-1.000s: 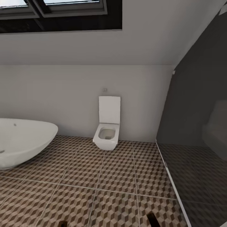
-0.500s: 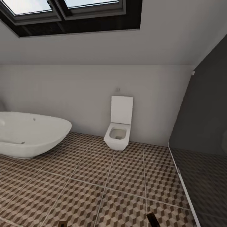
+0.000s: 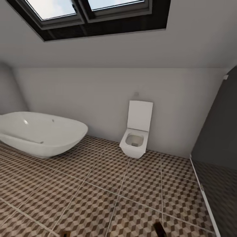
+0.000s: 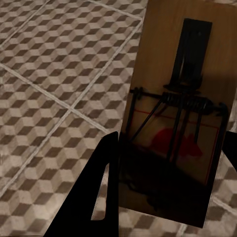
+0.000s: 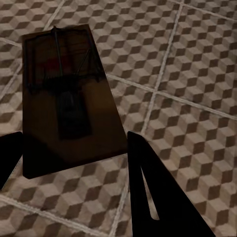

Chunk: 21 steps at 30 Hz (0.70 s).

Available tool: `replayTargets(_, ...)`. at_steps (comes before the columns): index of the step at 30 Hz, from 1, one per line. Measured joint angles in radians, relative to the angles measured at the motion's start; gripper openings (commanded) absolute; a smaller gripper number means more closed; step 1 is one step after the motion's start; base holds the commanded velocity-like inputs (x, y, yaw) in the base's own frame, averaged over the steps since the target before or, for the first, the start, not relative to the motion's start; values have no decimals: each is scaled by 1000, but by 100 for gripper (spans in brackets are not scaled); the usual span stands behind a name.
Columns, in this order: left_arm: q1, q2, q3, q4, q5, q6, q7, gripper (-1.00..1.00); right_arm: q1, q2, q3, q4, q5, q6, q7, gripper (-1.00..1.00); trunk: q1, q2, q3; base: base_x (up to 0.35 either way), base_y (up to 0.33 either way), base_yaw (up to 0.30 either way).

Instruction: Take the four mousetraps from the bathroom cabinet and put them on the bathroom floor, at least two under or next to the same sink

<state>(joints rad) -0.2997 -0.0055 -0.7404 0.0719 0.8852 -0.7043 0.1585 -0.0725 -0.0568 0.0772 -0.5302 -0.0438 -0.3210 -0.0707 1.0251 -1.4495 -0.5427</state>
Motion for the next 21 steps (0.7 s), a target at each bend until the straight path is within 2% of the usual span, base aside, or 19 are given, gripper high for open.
replayTargets(21, 0, 0, 0, 0, 0, 0, 0, -100, 0, 1, 0, 0, 0, 0, 0, -100, 0, 0, 0, 0, 0, 255)
